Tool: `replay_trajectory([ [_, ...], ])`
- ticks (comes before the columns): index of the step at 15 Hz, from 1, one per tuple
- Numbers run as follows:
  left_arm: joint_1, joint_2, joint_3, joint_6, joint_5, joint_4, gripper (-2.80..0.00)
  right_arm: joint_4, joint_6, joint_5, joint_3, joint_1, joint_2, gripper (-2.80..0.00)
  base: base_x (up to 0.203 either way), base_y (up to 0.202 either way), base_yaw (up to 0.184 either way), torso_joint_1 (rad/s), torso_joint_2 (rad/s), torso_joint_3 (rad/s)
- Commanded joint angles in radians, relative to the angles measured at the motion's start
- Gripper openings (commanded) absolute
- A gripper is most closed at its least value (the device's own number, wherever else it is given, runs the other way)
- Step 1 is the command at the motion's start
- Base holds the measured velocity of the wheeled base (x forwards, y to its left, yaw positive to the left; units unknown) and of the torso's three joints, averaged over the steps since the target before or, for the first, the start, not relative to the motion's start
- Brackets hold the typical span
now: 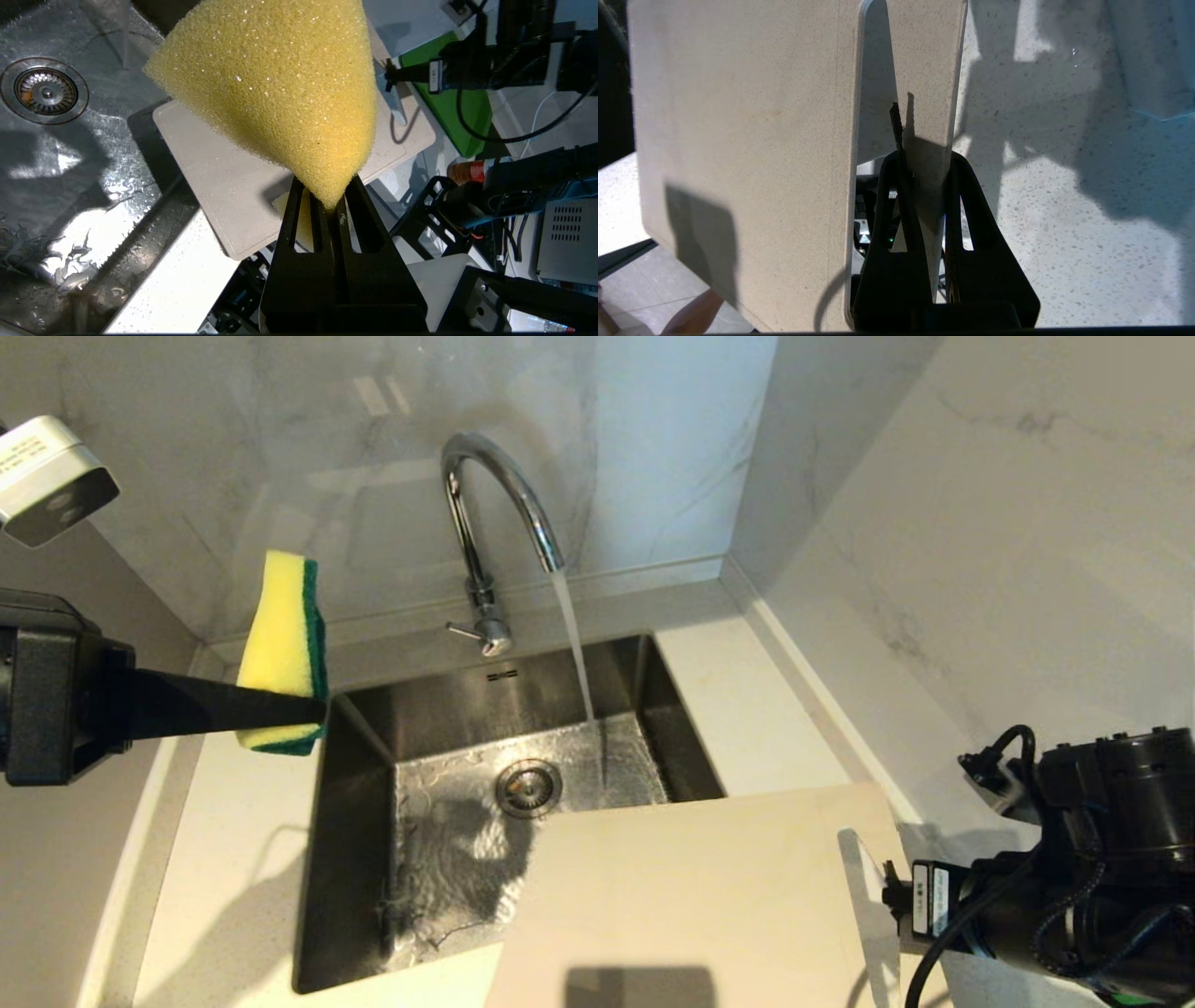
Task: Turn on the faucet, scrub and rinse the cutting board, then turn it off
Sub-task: Put down the cutting board
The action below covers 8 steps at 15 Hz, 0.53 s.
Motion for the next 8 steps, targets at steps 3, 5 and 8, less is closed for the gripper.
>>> replay_trajectory([
  [3,0.000,-0.020,0.003,-0.001,-0.002,0.003,-2.80,-0.134,0.002,0.001,0.073,0.001,0.110,-2.80,0.000,0.000,0.000,0.000,0.00,0.000],
  [5,-0.001,-0.029,0.016,-0.001,-0.002,0.003,-2.80,-0.207,0.002,0.002,0.104,0.001,0.151,-2.80,0.000,0.000,0.000,0.000,0.00,0.000],
  [8,0.000,-0.044,0.040,0.001,-0.002,0.002,-2.80,-0.293,0.006,0.003,0.138,0.000,0.214,-2.80,0.000,0.000,0.000,0.000,0.00,0.000],
])
